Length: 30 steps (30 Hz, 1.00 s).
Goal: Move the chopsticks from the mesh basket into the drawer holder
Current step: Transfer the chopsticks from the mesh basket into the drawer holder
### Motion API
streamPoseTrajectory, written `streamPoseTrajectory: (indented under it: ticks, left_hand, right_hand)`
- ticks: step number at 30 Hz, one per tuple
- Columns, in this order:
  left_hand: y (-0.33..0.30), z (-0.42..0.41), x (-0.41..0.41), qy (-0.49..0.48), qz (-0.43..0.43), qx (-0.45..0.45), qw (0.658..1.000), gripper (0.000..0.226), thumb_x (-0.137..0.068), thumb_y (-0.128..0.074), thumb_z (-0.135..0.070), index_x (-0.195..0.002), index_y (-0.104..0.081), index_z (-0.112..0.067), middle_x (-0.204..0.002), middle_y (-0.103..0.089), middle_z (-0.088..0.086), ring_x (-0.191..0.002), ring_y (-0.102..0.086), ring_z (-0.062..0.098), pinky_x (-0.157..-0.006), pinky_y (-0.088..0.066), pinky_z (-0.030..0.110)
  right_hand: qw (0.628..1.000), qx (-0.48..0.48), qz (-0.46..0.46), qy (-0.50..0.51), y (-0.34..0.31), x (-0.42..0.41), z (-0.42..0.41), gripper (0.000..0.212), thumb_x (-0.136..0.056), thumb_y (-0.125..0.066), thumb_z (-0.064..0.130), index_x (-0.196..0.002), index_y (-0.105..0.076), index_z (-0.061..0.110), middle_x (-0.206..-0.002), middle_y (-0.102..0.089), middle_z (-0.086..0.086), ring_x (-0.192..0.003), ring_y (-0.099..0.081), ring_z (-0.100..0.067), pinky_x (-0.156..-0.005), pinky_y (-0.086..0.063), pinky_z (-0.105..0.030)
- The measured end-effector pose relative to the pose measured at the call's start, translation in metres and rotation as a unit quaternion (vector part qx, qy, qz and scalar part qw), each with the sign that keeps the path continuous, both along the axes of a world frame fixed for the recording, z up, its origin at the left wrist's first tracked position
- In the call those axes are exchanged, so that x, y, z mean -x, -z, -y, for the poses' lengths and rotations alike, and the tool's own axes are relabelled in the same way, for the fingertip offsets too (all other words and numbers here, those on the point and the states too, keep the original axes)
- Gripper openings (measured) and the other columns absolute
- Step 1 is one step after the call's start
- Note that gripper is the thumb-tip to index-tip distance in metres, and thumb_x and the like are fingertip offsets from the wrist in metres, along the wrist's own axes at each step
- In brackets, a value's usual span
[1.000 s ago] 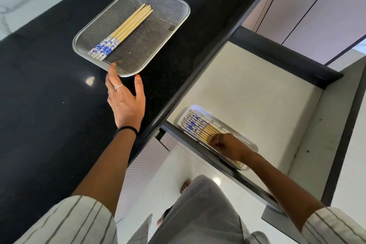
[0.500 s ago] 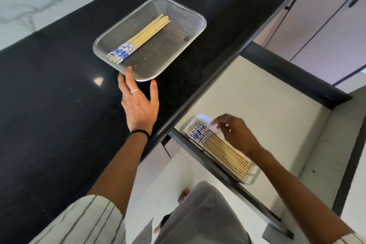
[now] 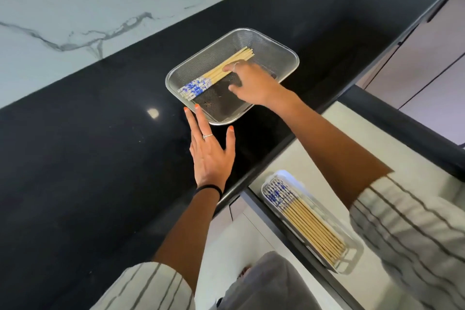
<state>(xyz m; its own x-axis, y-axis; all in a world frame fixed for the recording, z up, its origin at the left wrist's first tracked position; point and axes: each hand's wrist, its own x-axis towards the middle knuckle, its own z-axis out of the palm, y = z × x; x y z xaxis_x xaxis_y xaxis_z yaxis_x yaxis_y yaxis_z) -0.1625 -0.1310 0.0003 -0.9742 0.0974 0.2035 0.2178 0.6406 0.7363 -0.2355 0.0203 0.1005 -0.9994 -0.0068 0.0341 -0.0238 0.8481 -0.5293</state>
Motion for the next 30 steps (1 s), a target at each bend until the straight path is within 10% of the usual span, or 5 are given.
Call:
streamPoseTrajectory:
  ticks: [7,15,30]
  left_hand:
    - [0.0,0.002,0.002,-0.007,0.006,-0.013,1.0,0.088,-0.095,-0.047,-0.053,-0.155,0.011,-0.023,-0.164,0.009,-0.002,-0.147,-0.025,0.028,-0.115,-0.03,0.051]
    - [0.001,0.001,0.002,-0.007,0.014,-0.021,1.0,0.088,-0.095,-0.046,-0.055,-0.155,0.01,-0.022,-0.165,0.007,-0.001,-0.147,-0.024,0.028,-0.115,-0.027,0.05]
    - [0.001,0.001,0.004,-0.011,0.025,-0.028,0.999,0.085,-0.096,-0.047,-0.053,-0.155,0.007,-0.024,-0.165,0.003,-0.002,-0.148,-0.023,0.025,-0.116,-0.027,0.049]
  right_hand:
    - [0.987,-0.135,0.089,-0.022,0.031,0.05,0.007,0.07,-0.085,-0.058,0.003,-0.146,-0.029,0.02,-0.155,-0.024,-0.004,-0.139,-0.032,-0.028,-0.113,-0.032,-0.045]
    - [0.958,-0.283,-0.042,-0.023,0.042,0.058,0.015,0.059,-0.079,-0.058,-0.009,-0.133,-0.044,0.011,-0.131,-0.046,-0.012,-0.12,-0.048,-0.036,-0.099,-0.042,-0.048]
    - [0.9,-0.405,0.027,-0.156,0.038,0.059,0.002,0.048,-0.082,-0.063,0.0,-0.127,-0.048,0.007,-0.123,-0.058,-0.014,-0.116,-0.053,-0.032,-0.102,-0.039,-0.046]
